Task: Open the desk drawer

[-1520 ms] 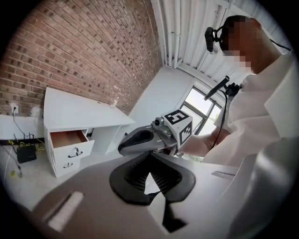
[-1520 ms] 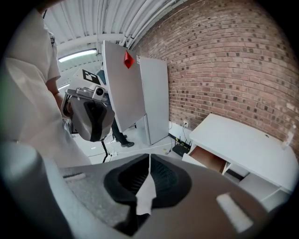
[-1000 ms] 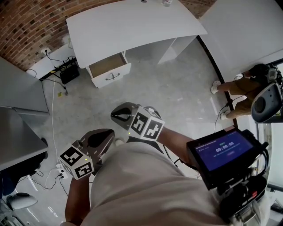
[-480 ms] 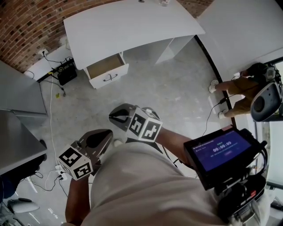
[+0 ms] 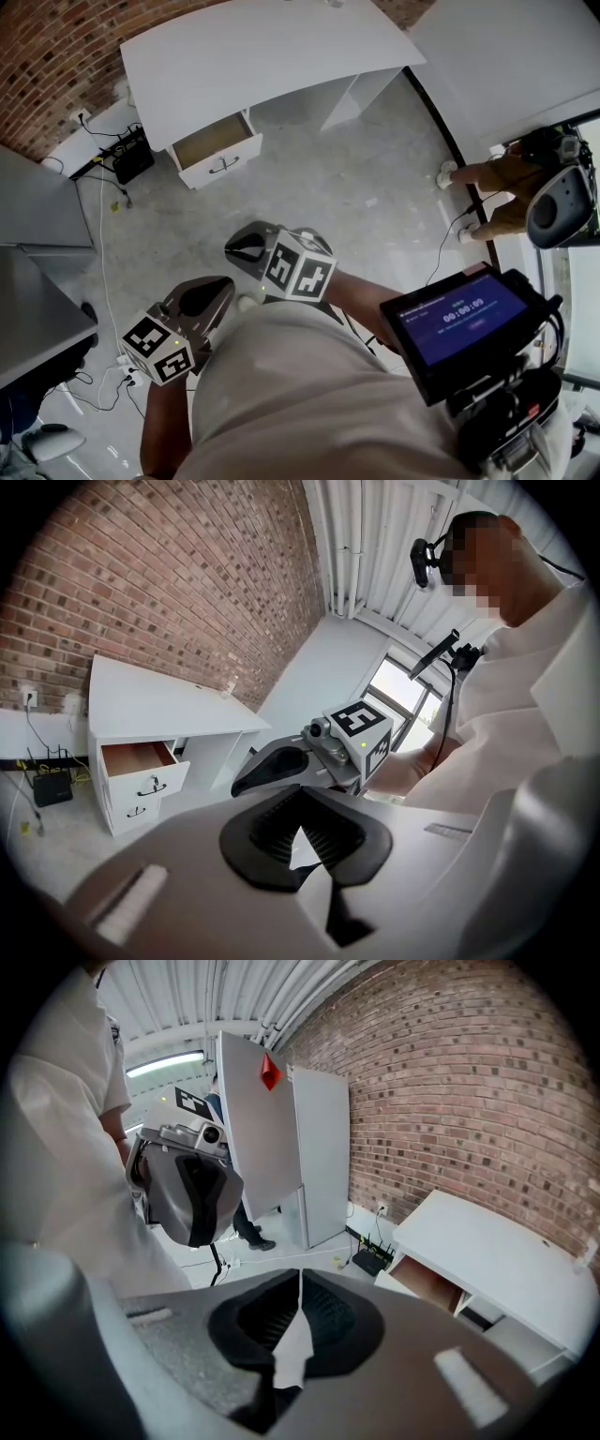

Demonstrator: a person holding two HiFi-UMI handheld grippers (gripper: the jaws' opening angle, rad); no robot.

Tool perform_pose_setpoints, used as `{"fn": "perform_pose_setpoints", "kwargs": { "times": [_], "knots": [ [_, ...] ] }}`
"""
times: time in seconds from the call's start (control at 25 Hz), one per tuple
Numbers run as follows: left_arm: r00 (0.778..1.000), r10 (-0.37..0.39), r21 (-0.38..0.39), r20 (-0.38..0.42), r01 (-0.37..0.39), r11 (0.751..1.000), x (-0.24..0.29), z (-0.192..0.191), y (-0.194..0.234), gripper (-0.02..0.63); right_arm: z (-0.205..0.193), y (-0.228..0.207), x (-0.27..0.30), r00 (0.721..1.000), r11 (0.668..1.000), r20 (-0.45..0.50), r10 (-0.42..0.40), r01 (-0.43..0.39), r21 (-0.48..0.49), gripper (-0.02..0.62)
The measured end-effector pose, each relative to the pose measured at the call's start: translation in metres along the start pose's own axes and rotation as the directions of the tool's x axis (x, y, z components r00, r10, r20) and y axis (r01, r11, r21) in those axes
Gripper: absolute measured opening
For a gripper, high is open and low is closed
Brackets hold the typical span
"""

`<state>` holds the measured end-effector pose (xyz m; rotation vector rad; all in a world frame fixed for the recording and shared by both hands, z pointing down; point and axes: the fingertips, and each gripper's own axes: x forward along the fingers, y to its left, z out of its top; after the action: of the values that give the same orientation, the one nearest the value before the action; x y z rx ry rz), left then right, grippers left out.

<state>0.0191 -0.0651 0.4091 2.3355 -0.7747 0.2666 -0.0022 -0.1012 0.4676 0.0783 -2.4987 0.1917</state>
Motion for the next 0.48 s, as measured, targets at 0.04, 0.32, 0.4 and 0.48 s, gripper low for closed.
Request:
{"fn": "perform_pose_setpoints", "kwargs": {
  "times": [0.04,0.32,0.4,0.48],
  "knots": [
    [1.0,0.001,0.0,-0.004,-0.001,1.0,0.0007,0.001,-0.0004,0.003,-0.0005,0.0001,-0.0001,1.0,1.0,-0.002,0.0,0.0,0.0,0.012],
    [1.0,-0.003,-0.001,-0.012,0.003,1.0,0.0044,0.0012,-0.0011,0.002,-0.0045,0.0011,-0.0009,1.0,1.0,-0.01,-0.003,0.003,0.002,0.012],
    [1.0,-0.003,-0.003,-0.012,0.003,1.0,0.0052,0.0005,-0.0015,0.002,-0.0052,0.0014,-0.0014,1.0,1.0,-0.013,-0.003,0.003,0.003,0.012],
    [1.0,-0.003,-0.006,-0.014,0.003,1.0,0.0059,-0.001,-0.0024,0.003,-0.0064,0.0023,-0.0017,1.0,1.0,-0.015,-0.002,0.002,0.005,0.012]
  ]
}}
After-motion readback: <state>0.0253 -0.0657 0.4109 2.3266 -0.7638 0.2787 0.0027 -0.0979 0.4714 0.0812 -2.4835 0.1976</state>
